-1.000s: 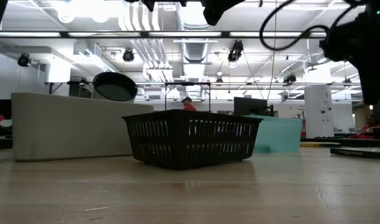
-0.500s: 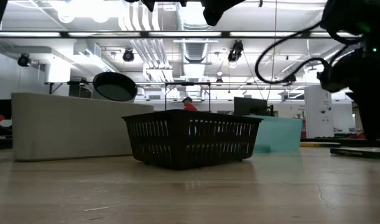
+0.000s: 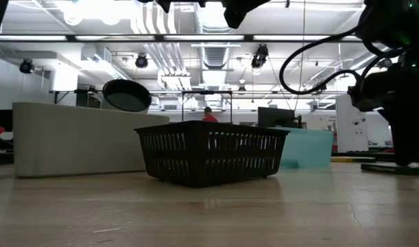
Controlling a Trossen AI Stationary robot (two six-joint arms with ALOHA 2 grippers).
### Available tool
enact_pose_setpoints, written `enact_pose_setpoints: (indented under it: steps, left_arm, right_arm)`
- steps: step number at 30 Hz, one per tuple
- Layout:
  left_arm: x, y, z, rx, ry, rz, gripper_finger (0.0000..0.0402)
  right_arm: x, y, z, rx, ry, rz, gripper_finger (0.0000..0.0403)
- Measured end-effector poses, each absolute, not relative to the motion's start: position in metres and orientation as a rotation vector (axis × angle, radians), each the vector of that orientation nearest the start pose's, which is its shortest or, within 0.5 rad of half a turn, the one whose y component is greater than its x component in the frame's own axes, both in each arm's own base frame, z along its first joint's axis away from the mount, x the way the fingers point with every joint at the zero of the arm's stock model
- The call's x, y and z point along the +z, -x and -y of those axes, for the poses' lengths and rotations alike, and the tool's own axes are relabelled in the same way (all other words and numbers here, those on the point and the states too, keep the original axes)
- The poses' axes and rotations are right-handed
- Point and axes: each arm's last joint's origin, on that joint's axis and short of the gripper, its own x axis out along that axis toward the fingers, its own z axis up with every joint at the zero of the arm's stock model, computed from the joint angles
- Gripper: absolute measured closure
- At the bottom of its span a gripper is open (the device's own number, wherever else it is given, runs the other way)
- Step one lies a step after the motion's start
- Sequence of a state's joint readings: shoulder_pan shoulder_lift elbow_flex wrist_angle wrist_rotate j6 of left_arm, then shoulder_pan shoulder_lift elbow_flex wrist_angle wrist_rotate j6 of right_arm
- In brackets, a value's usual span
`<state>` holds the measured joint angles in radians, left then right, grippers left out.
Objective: Pick & Place School Supplies
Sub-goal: Put the crayon box into the light green bin
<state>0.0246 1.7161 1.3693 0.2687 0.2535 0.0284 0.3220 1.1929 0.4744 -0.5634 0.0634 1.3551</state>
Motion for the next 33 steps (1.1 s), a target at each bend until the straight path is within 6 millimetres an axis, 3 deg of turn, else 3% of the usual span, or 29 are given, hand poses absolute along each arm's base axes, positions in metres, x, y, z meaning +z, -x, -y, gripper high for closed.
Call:
enact_pose_setpoints:
  steps: [9,15,23,33]
  left_arm:
    - [0.33,-0.405,-0.003,-0.23,-0.019,-0.074,0.0255]
    - [0.33,-0.405,-0.003,-0.23,-0.019,-0.074,0.0255]
    - [0.33,-0.405,-0.003,-0.23,-0.019,-0.074,0.0255]
    - [0.33,-0.405,-0.003,-0.23,-0.018,-0.074,0.0255]
  right_arm:
    - [0.149,-0.171,-0.061,-0.426,-0.913,-1.287,0.0395]
    - [0.157,-0.174,-0.073,-0.257,-0.811,-1.296,0.0395]
    - [0.156,-0.174,-0.07,-0.452,-0.777,-1.159,0.0395]
    - [0.147,-0.161,-0.064,-0.568,-0.751,-1.241,0.0395]
